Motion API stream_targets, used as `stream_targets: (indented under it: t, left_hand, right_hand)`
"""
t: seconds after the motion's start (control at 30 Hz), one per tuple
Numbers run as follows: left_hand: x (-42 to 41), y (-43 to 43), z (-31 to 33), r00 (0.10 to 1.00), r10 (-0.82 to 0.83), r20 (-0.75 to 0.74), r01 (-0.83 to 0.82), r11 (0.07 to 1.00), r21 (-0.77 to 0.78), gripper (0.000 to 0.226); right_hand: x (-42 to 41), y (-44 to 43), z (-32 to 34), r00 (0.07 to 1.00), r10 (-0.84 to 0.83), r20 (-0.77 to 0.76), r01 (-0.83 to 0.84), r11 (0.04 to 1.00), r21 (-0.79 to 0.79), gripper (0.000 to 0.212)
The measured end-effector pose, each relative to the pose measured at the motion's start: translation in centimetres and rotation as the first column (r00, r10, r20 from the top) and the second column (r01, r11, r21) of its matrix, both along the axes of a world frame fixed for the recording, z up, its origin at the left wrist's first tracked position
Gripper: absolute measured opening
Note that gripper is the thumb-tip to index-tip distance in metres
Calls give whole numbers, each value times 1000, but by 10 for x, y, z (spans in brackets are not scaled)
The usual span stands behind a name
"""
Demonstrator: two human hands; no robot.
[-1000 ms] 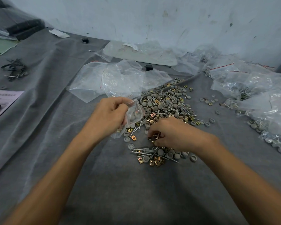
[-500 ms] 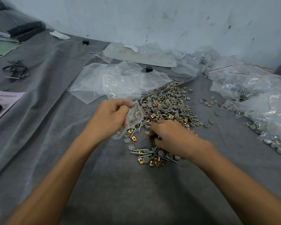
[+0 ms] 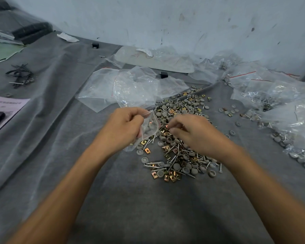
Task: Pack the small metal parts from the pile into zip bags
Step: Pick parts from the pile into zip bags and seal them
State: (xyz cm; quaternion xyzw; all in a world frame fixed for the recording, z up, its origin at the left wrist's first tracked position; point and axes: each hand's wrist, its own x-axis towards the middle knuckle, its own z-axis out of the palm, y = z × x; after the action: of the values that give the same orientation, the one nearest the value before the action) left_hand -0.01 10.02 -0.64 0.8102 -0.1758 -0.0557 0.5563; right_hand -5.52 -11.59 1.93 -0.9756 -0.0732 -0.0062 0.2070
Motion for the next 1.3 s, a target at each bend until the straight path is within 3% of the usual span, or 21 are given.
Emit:
stream_targets:
  t: [0.1,0.2,0.77,0.87,0.97,1.03,1.13,1.3]
  left_hand:
    - [0,-2,-1,1000,-4,-2,4,1000,4,37]
    - [0,-3,-1,1000,-8,-3,8,1000,7,36]
    - [-1,-2,0,1000,9,-15,-9,1000,-2,36]
    - [-1,-2,2,999,28,-30,-28,1000,-13,35]
    - [0,-1,4,998,55,-41,-56,998,-19,36]
    - [-1,1,6,997,67,-44,-67,998,-18,37]
    - [-1,1,8,997,69,-43,-70,997,-24,37]
    - [-2,0,9,996,69,-51,-70,997,-24,35]
  right_hand:
    - [1,7,16,998,-18,54,0,950,313,6]
    - [6,22,25,996,38,78,-69,897,437,8]
    - [12,38,29,998,43,53,-59,934,352,19]
    - [11,35,29,998,54,37,-65,912,405,24]
    - [10,29,23,988,-77,133,2,873,487,14]
    - [10,23,15,986,-113,121,59,922,383,12]
    - [6,25,-5,992,12,-124,2,994,111,7]
    - [5,44,-36,985,91,-149,-88,996,23,14]
